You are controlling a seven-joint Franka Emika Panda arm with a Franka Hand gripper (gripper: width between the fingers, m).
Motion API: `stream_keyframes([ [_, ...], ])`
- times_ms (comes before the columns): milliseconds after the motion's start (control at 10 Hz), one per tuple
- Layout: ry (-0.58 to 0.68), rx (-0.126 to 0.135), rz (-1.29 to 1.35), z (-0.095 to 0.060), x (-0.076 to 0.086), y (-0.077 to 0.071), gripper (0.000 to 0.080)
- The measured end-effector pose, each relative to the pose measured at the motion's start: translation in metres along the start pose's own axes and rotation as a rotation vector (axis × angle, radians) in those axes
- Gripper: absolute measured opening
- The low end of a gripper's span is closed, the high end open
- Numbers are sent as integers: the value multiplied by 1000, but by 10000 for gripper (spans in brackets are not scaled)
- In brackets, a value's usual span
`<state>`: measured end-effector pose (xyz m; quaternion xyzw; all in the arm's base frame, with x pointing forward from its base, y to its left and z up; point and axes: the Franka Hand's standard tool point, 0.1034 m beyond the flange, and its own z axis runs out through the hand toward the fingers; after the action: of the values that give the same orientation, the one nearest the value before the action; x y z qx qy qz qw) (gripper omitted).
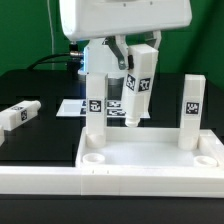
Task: Assemble desk
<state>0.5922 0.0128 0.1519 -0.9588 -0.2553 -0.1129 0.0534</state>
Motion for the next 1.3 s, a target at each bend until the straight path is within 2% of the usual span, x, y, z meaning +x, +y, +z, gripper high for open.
stream_keyframes([
  [200, 26, -14, 17, 10, 35, 3, 291],
  [300, 61, -41, 30, 14, 57, 3, 291],
  [600, 50, -50, 26, 16, 52, 6, 291],
  [700, 49, -44, 50, 15, 51, 6, 291],
  [800, 35, -6, 168, 14, 45, 6, 291],
  [900, 38, 1, 293, 14, 49, 3, 291],
  [1000, 26, 21, 366, 17, 53, -3, 291],
  [1300, 25, 16, 391, 19, 53, 0, 291],
])
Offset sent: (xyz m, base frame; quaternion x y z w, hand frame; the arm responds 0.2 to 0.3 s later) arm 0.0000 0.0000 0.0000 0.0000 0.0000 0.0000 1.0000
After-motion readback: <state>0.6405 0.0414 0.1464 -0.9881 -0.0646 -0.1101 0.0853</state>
